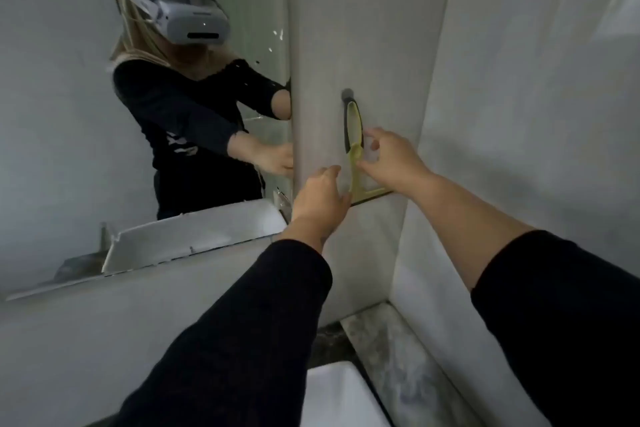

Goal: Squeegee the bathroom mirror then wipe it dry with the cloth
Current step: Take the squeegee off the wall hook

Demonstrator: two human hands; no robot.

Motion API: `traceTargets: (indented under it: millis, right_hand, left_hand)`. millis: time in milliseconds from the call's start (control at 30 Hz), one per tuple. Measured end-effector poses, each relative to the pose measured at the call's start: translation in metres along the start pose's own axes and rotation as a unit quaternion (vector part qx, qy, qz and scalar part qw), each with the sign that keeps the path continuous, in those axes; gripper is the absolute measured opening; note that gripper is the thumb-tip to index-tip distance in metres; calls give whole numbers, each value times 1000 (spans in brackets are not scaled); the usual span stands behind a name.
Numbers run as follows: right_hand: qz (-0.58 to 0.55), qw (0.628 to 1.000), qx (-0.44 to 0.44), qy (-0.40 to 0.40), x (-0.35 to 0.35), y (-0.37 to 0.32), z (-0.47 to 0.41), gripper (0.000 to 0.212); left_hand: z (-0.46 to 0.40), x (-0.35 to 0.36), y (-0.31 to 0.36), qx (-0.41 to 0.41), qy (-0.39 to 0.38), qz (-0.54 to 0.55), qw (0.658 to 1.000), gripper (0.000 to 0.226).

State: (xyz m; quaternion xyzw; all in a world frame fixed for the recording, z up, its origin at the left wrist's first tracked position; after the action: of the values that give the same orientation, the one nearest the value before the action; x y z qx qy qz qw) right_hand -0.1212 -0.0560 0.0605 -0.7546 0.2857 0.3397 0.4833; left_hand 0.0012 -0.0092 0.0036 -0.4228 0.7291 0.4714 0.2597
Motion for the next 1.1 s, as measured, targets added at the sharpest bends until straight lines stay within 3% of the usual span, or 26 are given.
traceTargets:
  millis: [133,267,400,767,900,1000,1100]
  right_hand:
    - [-60,995,-43,71,12,-6,-25,72]
    - [-112,984,-67,124,23,-7,-40,70]
    - [-115,979,-78,148,22,-7,-41,65]
    - [-114,974,-46,188,-47,-36,-9,62]
    - [91,964,-97,230,-65,-60,19,69]
    - [272,914,-186,237,-72,-84,41,66]
    - [381,854,-286,210,-74,-113,56,62]
  left_hand:
    - [-9,25,0,-4,102,73,992,48]
    - [-22,45,3,-18,187,161,969,41]
    - [-25,57,11,-55,211,220,951,37]
    - [-2,20,58,-6,263,223,939,28]
    - [15,-23,57,26,274,174,945,24]
    - [30,-64,46,60,283,125,949,24]
    - [46,-107,37,101,282,71,951,25]
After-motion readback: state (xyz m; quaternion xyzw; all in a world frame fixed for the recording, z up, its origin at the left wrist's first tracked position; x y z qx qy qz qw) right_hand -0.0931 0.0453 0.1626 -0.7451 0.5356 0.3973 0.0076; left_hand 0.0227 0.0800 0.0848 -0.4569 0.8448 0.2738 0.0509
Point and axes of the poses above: each hand's wrist, its own z-axis away from the middle knuckle, its own x-axis out of the palm, y = z × x, the point moved 1 cm from there along -z, towards the middle knuckle, and after that the axes turned 7 degrees about x, right-handed, at the moved point
